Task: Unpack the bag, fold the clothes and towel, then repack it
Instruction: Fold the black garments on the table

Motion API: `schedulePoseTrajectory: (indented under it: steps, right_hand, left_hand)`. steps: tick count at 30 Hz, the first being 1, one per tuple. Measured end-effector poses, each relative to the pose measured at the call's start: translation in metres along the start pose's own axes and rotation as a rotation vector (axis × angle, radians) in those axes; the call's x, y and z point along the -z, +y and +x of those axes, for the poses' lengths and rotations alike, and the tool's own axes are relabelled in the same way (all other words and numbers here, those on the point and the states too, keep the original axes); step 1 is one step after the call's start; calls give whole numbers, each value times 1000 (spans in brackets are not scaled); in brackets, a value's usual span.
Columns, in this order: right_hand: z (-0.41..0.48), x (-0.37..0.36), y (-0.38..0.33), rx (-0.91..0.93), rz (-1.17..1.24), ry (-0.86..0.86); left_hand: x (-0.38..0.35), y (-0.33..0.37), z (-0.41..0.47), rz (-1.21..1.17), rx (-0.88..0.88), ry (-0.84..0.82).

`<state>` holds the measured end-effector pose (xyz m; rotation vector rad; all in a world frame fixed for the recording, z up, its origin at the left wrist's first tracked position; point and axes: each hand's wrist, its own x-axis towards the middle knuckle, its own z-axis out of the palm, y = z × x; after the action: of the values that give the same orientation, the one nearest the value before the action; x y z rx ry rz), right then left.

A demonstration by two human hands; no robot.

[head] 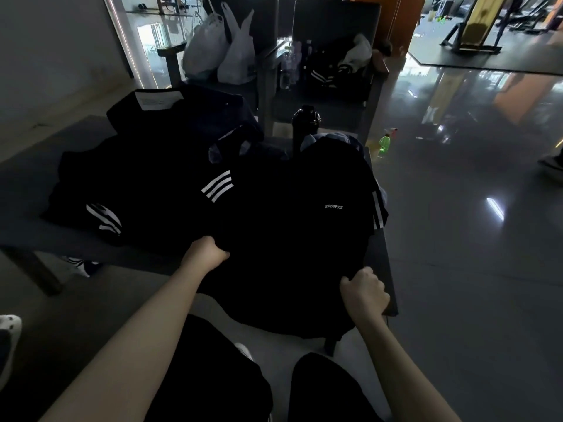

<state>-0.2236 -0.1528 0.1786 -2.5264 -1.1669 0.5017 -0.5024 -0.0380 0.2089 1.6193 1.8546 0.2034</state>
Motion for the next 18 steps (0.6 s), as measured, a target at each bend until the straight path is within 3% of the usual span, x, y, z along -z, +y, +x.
schedulePoseTrajectory:
  steps: [3,8,12,18]
  right_hand:
    - [-6,7,3,46,84,-32]
    - [-14,19,-1,63,511,57]
    - [7,29,-3,81,714,-70]
    - [42,71,-30,29,1092,-107]
  left_hand:
    - [4,2,-9,-46,-63,-23]
    - [15,2,-18,-118,-92,-81]
    - [28,9,-21,-313,-82,-123]
    - [51,37,-10,-738,-48,81]
